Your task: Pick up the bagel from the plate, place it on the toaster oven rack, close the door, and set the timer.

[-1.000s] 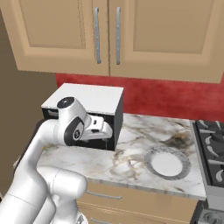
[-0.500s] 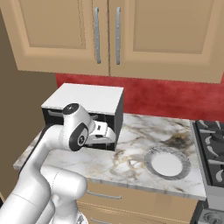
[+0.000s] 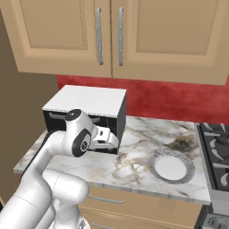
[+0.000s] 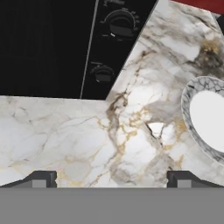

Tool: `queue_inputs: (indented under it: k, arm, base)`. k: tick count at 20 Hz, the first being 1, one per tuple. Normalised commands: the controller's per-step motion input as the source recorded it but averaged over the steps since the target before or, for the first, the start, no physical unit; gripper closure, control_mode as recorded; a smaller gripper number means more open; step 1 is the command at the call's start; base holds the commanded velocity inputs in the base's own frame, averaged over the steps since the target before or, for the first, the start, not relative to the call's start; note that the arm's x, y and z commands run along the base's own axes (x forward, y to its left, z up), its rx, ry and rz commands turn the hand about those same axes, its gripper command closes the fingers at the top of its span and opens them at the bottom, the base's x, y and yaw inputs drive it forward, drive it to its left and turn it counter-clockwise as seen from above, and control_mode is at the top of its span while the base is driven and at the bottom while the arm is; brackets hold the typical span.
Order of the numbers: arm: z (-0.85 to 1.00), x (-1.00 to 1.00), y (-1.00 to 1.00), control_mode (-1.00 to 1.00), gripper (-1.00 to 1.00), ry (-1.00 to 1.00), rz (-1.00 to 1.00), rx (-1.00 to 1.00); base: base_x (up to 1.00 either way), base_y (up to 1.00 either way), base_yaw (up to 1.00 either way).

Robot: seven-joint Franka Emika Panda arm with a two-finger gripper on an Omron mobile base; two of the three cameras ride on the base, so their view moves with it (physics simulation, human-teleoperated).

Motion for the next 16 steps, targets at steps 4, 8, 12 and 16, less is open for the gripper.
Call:
queue_inputs:
  k: [4, 8, 12, 16]
  arm:
    - [-0.05, 0.23, 0.00, -1.00, -1.00, 0.00, 0.00, 0.00]
    - [0.00, 0.22, 0.00, -1.00, -1.00, 0.00, 0.00, 0.00]
    - [-0.01, 0.19, -0.03, -1.00, -1.00, 0.00, 0.00, 0.00]
    - [-0.11, 0.10, -0.05, -1.00, -1.00, 0.00, 0.00, 0.00]
  base:
    - [0.00, 0.00, 0.00]
    - [0.00, 0.00, 0.00]
    - [0.00, 0.00, 0.00]
    - [0.00, 0.00, 0.00]
